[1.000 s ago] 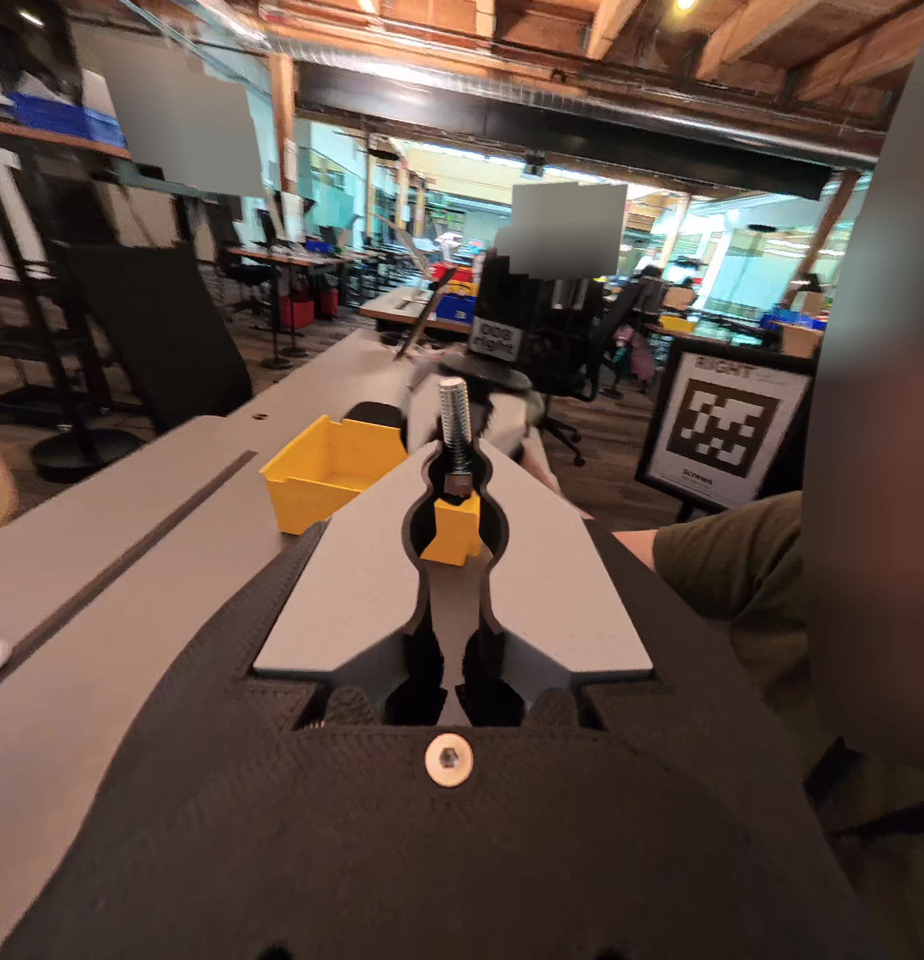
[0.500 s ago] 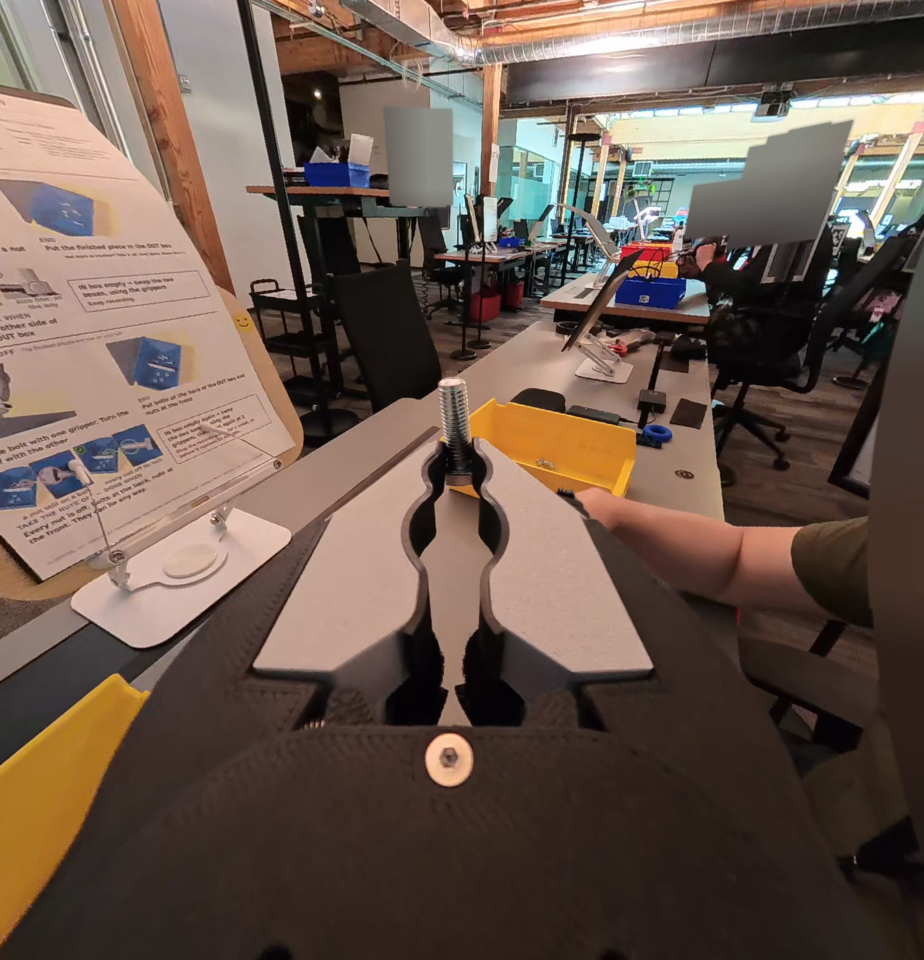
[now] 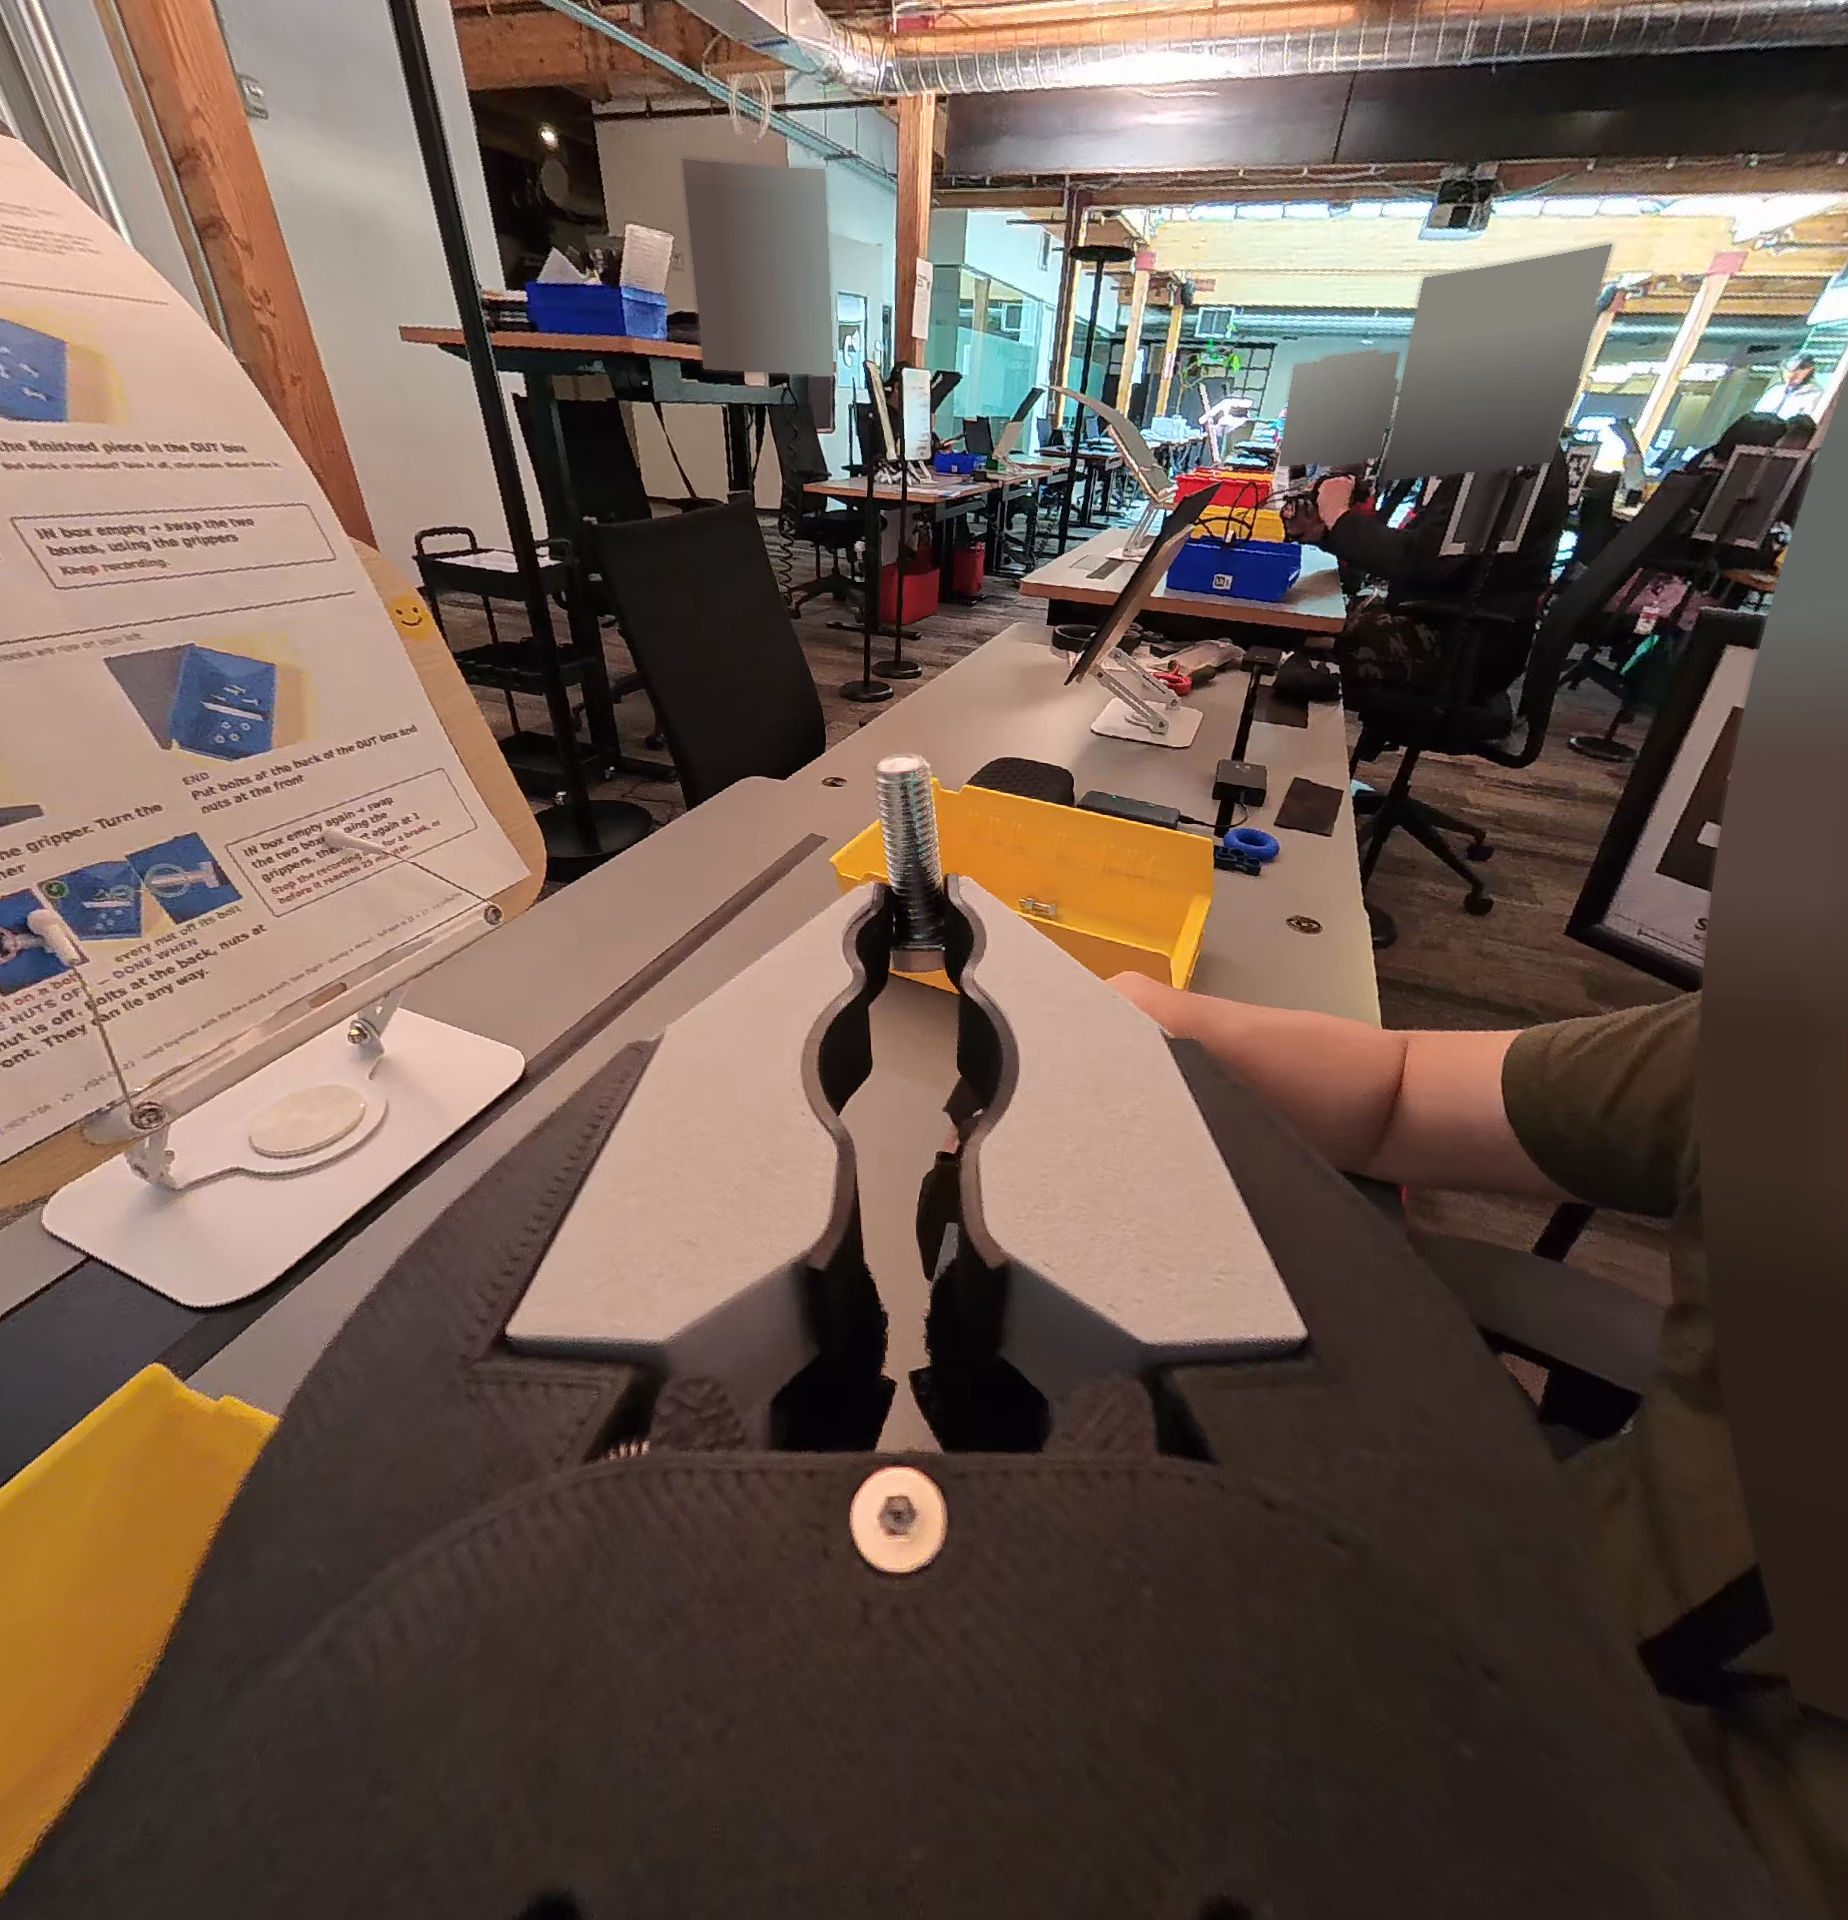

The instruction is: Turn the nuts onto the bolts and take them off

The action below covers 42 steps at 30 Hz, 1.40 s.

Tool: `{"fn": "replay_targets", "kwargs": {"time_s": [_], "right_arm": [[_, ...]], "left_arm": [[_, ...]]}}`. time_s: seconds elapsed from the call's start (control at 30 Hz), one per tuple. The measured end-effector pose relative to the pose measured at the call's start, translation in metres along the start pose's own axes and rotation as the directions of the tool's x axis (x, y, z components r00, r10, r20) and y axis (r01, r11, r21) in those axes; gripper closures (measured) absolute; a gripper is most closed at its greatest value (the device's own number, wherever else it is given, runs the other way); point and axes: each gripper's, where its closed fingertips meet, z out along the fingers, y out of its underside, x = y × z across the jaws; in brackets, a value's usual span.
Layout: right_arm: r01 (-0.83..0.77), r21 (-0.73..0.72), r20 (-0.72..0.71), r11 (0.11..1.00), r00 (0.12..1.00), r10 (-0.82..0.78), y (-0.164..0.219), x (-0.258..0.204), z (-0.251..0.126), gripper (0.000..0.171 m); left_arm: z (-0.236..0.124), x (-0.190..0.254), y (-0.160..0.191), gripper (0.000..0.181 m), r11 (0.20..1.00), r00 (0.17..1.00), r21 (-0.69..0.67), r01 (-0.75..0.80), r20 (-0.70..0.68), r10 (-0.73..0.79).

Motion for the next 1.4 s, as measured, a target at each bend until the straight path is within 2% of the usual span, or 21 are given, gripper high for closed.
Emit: {"fn": "replay_targets", "kwargs": {"time_s": [0.17, 0.3, 0.4, 0.5, 0.6, 0.67, 0.77, 0.83, 0.97, 1.27, 1.4], "right_arm": [[0.033, -0.007, 0.032, 0.999, 0.999, -0.033, 0.003, -0.007, -0.003, 0.155], [0.072, 0.091, -0.058, 0.993, 0.996, -0.067, -0.008, -0.007, -0.042, 0.155], [0.118, 0.194, -0.176, 0.974, 0.981, -0.084, -0.017, -0.009, -0.088, 0.155], [0.167, 0.269, -0.375, 0.949, 0.925, -0.057, -0.012, 0.000, -0.140, 0.155], [0.186, 0.319, -0.571, 0.930, 0.821, 0.032, 0.010, 0.019, -0.191, 0.155], [0.161, 0.316, -0.630, 0.935, 0.772, 0.080, 0.033, 0.027, -0.209, 0.155], [0.107, 0.225, -0.666, 0.969, 0.743, 0.072, 0.072, 0.034, -0.208, 0.155], [0.107, 0.159, -0.690, 0.981, 0.723, 0.033, 0.087, 0.039, -0.205, 0.154], [0.152, 0.150, -0.628, 0.977, 0.778, -0.025, 0.087, 0.033, -0.188, 0.155], [0.185, 0.125, -0.562, 0.975, 0.823, -0.085, 0.086, 0.024, -0.170, 0.154], [0.189, 0.127, -0.561, 0.974, 0.823, -0.086, 0.086, 0.023, -0.170, 0.154]], "left_arm": [[0.011, -0.003, 0.006, 0.174, 1.000, 1.000, -0.025, 0.010, -0.001, -0.010], [0.034, -0.015, 0.019, 0.174, 0.998, 1.000, -0.061, 0.007, 0.016, -0.006], [0.064, -0.030, 0.037, 0.174, 0.994, 0.998, -0.106, -0.024, 0.049, 0.029], [0.100, -0.043, 0.060, 0.174, 0.989, 0.992, -0.118, -0.090, 0.081, 0.100], [0.143, -0.037, 0.087, 0.174, 0.989, 0.991, -0.087, -0.121, 0.053, 0.126], [0.169, -0.029, 0.113, 0.174, 0.976, 0.980, -0.096, -0.196, 0.027, 0.199], [0.196, -0.030, 0.160, 0.174, 0.913, 0.922, -0.178, -0.368, 0.056, 0.383], [0.206, -0.020, 0.186, 0.174, 0.873, 0.895, -0.217, -0.437, -0.011, 0.446], [0.215, -0.004, 0.213, 0.174, 0.815, 0.850, -0.245, -0.525, -0.108, 0.515], [0.212, 0.018, 0.212, 0.174, 0.702, 0.730, -0.199, -0.684, -0.176, 0.661], [0.210, 0.025, 0.210, 0.174, 0.686, 0.712, -0.190, -0.702, -0.202, 0.673]]}}
